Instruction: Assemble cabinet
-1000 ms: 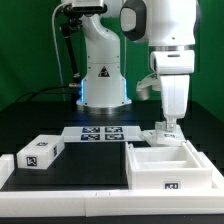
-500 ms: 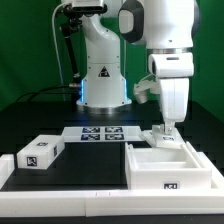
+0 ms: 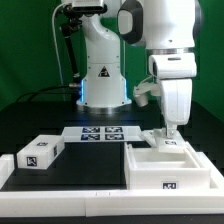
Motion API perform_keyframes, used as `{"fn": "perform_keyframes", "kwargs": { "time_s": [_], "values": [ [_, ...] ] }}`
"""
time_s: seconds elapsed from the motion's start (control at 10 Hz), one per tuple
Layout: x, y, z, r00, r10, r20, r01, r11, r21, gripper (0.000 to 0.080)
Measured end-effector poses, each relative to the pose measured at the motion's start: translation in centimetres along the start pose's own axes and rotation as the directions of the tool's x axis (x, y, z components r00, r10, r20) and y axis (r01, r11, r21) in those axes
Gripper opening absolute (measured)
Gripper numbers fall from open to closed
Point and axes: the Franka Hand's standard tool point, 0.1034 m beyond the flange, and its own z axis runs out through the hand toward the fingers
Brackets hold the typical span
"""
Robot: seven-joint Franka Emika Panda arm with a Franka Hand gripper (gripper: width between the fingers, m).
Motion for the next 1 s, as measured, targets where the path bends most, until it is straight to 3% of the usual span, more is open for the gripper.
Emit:
{"fn": "perform_keyframes", "kwargs": {
  "time_s": [0.4, 0.6, 1.0],
  "values": [
    [0.0, 0.1, 0.0, 1.0, 0.001, 0.001, -0.001, 1.0, 0.003, 0.007],
    [0.1, 2.5, 0.0, 1.0, 0.009, 0.003, -0.009, 1.0, 0.003, 0.007],
    [-0.1, 4.7, 0.1, 1.0, 0.026, -0.001, -0.026, 1.0, -0.002, 0.007]
  ]
}}
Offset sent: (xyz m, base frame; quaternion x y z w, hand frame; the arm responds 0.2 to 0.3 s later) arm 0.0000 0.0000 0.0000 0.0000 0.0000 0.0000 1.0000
